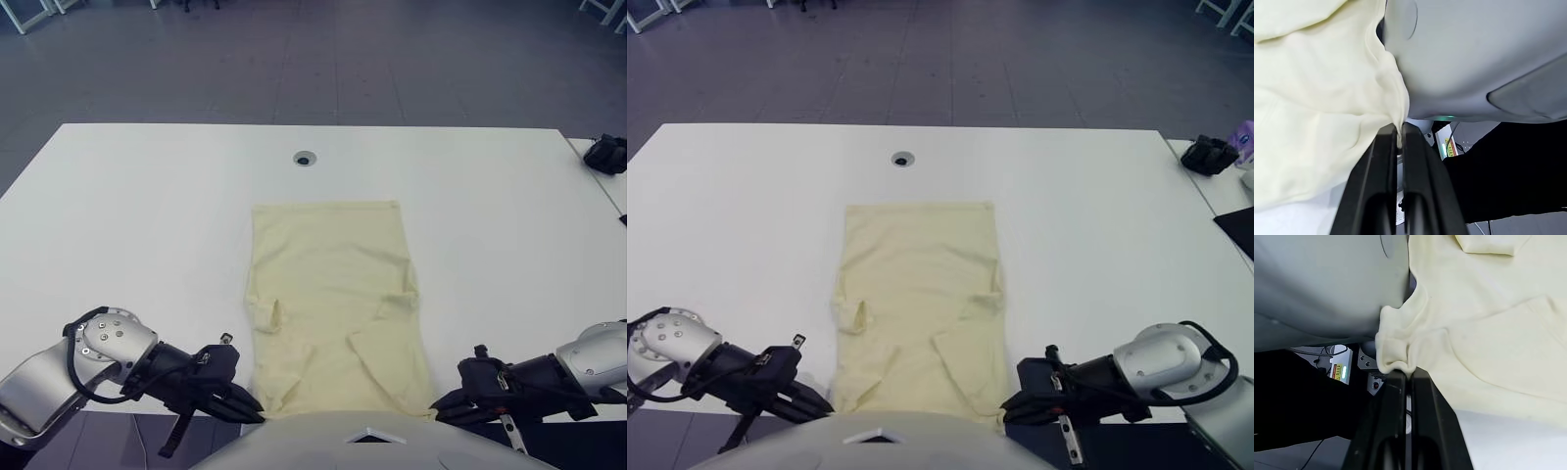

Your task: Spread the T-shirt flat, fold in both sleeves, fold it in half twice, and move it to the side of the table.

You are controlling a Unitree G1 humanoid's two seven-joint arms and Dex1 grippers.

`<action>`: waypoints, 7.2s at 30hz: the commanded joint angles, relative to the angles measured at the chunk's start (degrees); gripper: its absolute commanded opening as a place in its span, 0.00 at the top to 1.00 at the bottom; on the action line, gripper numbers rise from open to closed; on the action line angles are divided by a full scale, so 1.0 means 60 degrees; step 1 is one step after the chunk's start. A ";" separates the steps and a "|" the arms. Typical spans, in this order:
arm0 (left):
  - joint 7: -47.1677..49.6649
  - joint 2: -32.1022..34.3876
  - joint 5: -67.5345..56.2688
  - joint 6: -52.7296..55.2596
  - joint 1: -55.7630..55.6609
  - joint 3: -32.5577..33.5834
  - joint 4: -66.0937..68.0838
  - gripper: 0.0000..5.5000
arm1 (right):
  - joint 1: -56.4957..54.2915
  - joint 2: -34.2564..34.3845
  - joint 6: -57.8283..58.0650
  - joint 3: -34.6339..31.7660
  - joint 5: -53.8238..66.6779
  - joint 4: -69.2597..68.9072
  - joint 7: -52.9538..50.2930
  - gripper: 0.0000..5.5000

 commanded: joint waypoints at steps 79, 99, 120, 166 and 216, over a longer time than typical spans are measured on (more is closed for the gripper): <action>0.4943 -0.6855 0.6492 -0.4628 -1.2536 -0.0263 1.7485 0.79 | -1.3649 0.7714 -0.7318 0.2743 -0.6557 2.0093 -0.5745 0.75; 0.3101 -0.4570 0.6224 -0.1527 -0.5644 -0.1131 0.4958 0.18 | -1.1949 0.6868 -0.9479 0.4289 -0.8621 1.6593 -0.6146 0.17; 0.3839 -0.4026 0.8801 -0.3690 -0.7201 -0.2876 0.8686 0.02 | -0.6718 0.3723 -0.6322 0.4141 -0.6667 0.6636 -0.2110 0.02; 0.4146 -0.3978 0.7417 -0.1749 -0.6235 -0.1050 0.4086 0.02 | -0.5391 0.3801 -0.5561 0.4050 -0.7003 0.5860 -0.2811 0.02; 0.3908 -0.2104 0.8404 -0.2714 -0.1987 -0.2793 0.1219 0.51 | -0.3693 0.3513 -0.2070 0.2194 -0.5638 0.1389 -0.3501 0.02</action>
